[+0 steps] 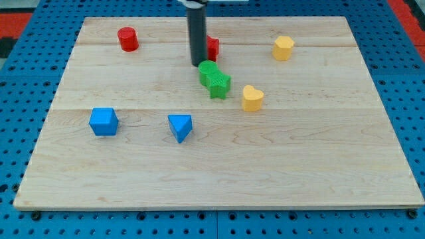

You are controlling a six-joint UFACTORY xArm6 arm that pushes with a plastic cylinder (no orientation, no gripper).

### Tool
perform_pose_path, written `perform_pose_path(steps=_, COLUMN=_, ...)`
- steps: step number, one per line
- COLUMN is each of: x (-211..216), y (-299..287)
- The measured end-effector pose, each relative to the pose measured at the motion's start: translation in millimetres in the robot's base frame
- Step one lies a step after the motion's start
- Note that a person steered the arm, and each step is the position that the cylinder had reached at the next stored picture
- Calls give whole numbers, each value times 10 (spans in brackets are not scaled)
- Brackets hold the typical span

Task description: Move the yellow hexagon towards the right bottom

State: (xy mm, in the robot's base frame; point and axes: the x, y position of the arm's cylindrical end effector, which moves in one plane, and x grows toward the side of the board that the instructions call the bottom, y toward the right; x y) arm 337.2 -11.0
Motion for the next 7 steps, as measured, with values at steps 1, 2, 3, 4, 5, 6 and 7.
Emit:
perform_pose_path(steps=1, x=165, y=120)
perform_pose_path(steps=2, x=314, y=68)
perform_pose_path(steps=3, x=257, y=447)
perform_pose_path(steps=4, x=249, y=607)
perform_pose_path(steps=5, x=249, y=768)
perform_pose_path(steps=6, x=262, y=1000)
perform_pose_path(steps=7, x=161, y=1442)
